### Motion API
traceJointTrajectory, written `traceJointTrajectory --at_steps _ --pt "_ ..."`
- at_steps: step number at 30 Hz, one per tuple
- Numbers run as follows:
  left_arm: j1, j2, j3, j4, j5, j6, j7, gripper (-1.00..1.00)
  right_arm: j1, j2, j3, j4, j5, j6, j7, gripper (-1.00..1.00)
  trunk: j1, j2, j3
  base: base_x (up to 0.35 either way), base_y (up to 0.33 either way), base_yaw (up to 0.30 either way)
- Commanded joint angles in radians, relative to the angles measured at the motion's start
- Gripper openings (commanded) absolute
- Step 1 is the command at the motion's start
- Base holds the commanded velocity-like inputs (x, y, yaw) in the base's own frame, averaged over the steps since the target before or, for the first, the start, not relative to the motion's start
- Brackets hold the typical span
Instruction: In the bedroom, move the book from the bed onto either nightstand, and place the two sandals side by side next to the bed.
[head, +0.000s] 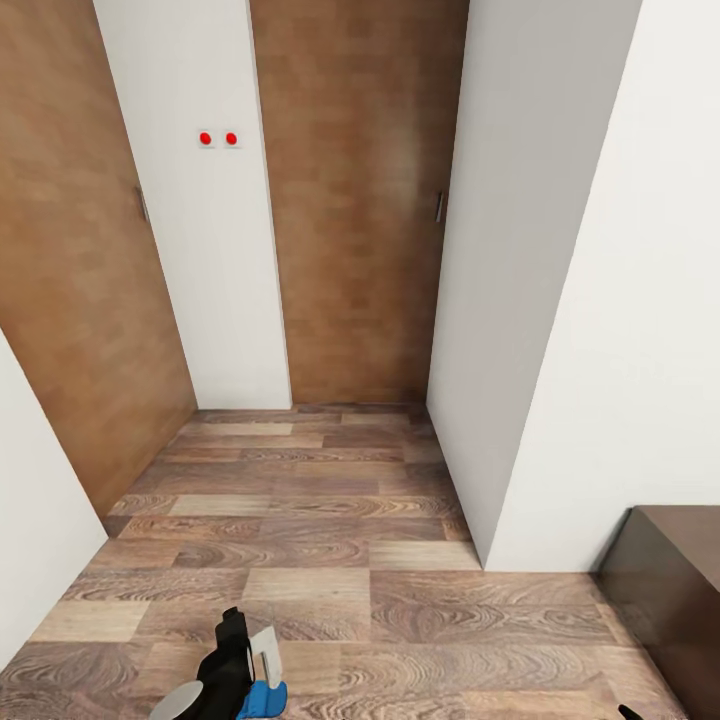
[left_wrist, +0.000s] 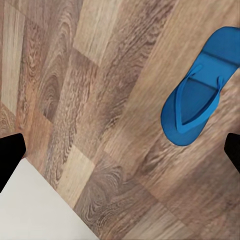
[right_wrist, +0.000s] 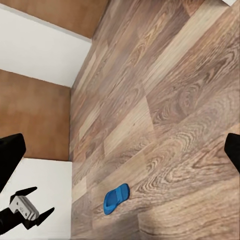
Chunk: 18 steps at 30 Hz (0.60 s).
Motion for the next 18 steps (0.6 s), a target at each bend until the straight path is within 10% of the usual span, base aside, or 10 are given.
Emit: traceJointTrajectory --at_steps 1,7,18 --pt "0.0 0.0 -0.002 -0.002 -0.01 0.003 -0.009 1.0 0.0 -0.001 0.001 0.0 -0.004 0.01 0.04 1.0 0.004 -0.008 -0.004 0.0 0.0 0.0" --pt "0.0 0.0 -0.003 -0.004 -0.011 0.003 -0.009 1.0 0.0 -0.002 0.002 0.0 0.003 0.008 0.291 1.0 0.027 -0.05 -0.023 0.0 0.0 0.0" --pt "0.0 0.001 -0.002 -0.011 -0.011 0.003 -0.007 1.0 0.0 0.002 -0.002 0.002 0.004 0.004 0.357 1.0 0.045 -0.079 -0.063 0.0 0.0 0.0"
